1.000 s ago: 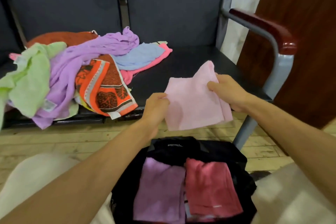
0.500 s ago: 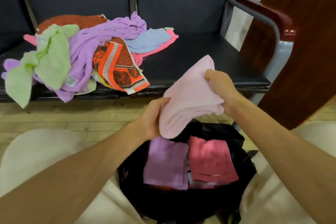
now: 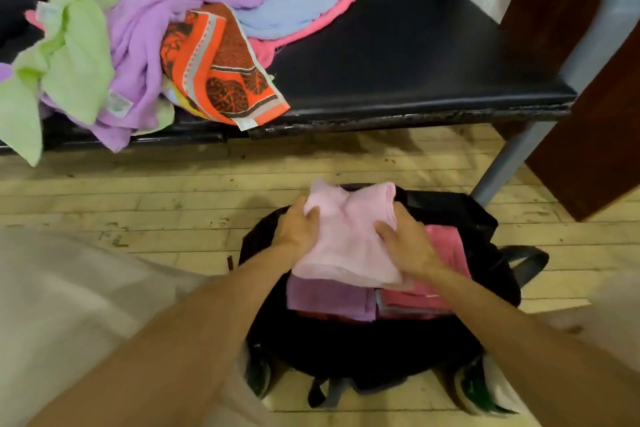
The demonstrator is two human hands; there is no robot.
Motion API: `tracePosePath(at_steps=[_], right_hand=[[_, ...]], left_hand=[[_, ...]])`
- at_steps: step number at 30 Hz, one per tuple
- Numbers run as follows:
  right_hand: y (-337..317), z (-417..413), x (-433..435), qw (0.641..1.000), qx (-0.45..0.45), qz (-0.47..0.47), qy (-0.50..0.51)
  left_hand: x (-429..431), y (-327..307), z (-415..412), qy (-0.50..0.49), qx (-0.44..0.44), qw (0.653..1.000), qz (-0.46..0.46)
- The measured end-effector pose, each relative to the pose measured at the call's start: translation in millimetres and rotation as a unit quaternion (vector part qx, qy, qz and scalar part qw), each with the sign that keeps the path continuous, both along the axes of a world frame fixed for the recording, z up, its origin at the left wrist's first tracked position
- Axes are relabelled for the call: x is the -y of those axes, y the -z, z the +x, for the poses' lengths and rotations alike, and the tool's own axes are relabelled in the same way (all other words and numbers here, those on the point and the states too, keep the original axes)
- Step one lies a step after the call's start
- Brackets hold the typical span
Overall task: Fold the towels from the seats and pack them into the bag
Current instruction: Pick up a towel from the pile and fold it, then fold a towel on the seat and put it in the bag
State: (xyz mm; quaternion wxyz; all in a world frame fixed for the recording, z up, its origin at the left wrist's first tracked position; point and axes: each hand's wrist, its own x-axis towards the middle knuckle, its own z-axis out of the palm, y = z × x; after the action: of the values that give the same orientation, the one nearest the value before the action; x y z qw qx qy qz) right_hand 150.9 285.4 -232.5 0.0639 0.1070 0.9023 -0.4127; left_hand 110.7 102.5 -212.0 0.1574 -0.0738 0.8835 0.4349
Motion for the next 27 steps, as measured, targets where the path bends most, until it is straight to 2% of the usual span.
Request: tracePosePath(at_steps=[3,7,11,16,20,23,27], right_hand=[[30.9,1.8,8.7,1.000,0.014,-0.016,0.018],[68.0,1.0,18.9,0.995,0.032,-0.064,0.064],[103.9,1.8,27.7,0.982,0.108,-0.118,0.100],[132.0,-3.7,30.6,0.977,0.170,-0.080,0.097],[132.9,-16.1,29.9,0.970,0.216,-0.061,0.095],[127.8,-21.8,26.9,0.961,0.237,-0.086,0.117],[95.0,-23.8,18.9,0.964,0.232,-0.088,0.093]], left_hand=[[3.9,31.4,0.1,0.007,0.007,0.999,-0.051],[8.7,69.4,-6.6,-0.013,0.052,0.997,-0.060],[15.5,97.8,-7.3,-0.019,0.116,0.991,-0.066],[20.5,120.1,-8.9,-0.042,0.146,0.986,-0.071],[19.7,120.9,-14.1,-0.087,0.181,0.979,-0.031],[12.6,109.1,-18.1,-0.094,0.212,0.973,-0.016],[1.8,73.2,-19.9,-0.068,0.276,0.958,0.029]])
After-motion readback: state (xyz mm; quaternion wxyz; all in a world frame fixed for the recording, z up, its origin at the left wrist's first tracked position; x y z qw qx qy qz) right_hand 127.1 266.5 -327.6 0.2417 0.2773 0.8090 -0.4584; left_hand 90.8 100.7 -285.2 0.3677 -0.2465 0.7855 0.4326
